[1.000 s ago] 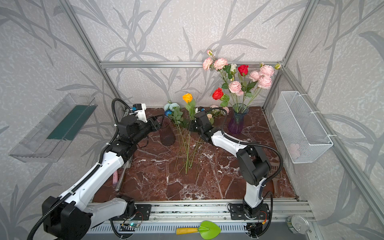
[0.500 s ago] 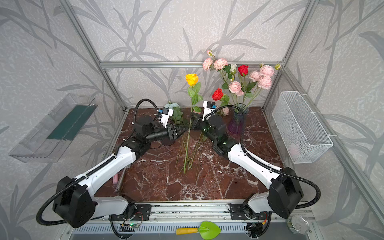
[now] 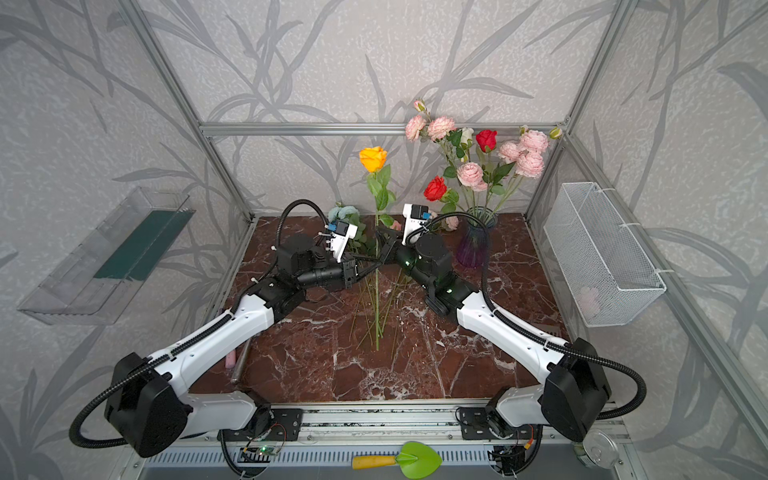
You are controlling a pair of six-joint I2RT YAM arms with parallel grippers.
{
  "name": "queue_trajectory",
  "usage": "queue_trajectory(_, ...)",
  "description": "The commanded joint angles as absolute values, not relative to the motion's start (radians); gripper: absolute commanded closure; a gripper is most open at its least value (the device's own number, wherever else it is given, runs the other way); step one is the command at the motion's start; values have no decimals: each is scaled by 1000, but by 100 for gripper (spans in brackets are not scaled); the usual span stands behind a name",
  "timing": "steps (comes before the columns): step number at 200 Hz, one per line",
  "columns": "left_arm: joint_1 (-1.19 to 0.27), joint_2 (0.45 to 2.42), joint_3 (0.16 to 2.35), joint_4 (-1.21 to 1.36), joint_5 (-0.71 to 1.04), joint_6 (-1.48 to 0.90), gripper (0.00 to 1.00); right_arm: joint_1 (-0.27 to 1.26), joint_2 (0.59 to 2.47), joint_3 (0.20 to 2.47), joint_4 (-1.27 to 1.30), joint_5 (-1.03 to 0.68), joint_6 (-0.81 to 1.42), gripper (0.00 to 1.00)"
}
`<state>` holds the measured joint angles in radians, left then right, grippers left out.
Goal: Arrange the flowers into the vase
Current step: 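Raise the yellow rose with the left gripper while the right gripper opens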
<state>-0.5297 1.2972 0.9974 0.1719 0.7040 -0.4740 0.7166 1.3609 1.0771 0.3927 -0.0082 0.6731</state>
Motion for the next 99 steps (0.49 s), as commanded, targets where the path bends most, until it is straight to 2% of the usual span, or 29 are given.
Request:
queue_trajectory(1, -534, 1268, 988, 225, 668, -462, 100, 732, 1325, 1067, 396, -31, 688, 100)
queue_trajectory(12, -534, 1263, 979, 237, 659, -461, 100, 732, 1324, 1070, 391, -46, 690, 100)
queue_trajectory(16, -535, 1259, 976, 241, 655, -460, 100, 732, 1324, 1073, 387, -51, 687, 96)
queue_trajectory(20, -535, 1254, 973, 245, 646, -459, 100, 733, 1323, 1074, 385, -57, 685, 89)
queue_trajectory(26, -535, 1241, 967, 244, 621, -451, 100, 733, 1320, 1078, 376, -65, 681, 72)
queue_trajectory(30, -533, 1234, 965, 238, 599, -445, 100, 732, 1315, 1080, 367, -67, 675, 64)
queue_trajectory(40, -531, 1202, 958, 221, 534, -416, 100, 733, 1291, 1077, 350, -71, 656, 55)
queue_trajectory(74, -521, 1075, 1014, 127, 99, -197, 100, 733, 1178, 1055, 257, 3, 543, 51)
queue_trajectory(99, -519, 1069, 1140, 87, -92, -2, 100, 718, 1186, 1024, 204, 80, 482, 53)
